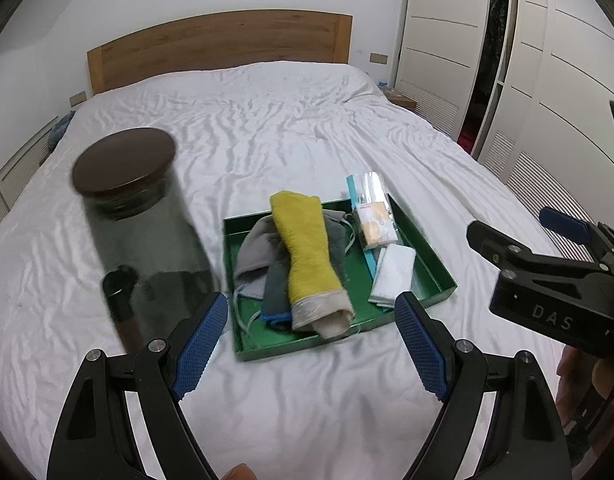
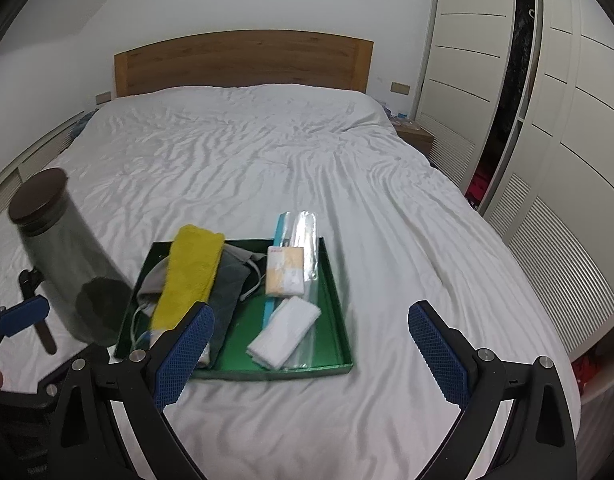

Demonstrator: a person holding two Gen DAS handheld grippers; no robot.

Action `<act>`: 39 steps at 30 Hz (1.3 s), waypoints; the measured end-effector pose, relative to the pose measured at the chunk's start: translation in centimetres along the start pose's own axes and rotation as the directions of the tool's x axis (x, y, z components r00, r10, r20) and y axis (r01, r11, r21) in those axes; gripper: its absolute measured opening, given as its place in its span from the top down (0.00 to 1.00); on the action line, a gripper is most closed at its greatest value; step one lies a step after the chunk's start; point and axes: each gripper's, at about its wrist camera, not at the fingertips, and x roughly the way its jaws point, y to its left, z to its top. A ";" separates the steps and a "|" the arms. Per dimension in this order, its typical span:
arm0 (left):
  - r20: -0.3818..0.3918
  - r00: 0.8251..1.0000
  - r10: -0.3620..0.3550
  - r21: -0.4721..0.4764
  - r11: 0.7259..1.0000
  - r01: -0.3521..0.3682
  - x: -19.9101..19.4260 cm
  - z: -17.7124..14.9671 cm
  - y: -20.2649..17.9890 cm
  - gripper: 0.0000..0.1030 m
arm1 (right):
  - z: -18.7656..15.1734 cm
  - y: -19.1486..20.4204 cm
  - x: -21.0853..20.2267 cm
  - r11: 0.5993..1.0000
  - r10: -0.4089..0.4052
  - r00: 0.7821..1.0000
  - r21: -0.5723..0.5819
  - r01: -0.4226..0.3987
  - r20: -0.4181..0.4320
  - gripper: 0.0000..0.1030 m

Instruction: Organize soft objects

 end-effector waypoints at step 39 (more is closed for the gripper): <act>0.004 1.000 0.030 0.026 0.999 -0.030 -11.2 -9.5 10.0 0.21 | -10.1 13.4 -16.0 0.986 0.023 0.998 -0.162 -0.033 -0.063 0.03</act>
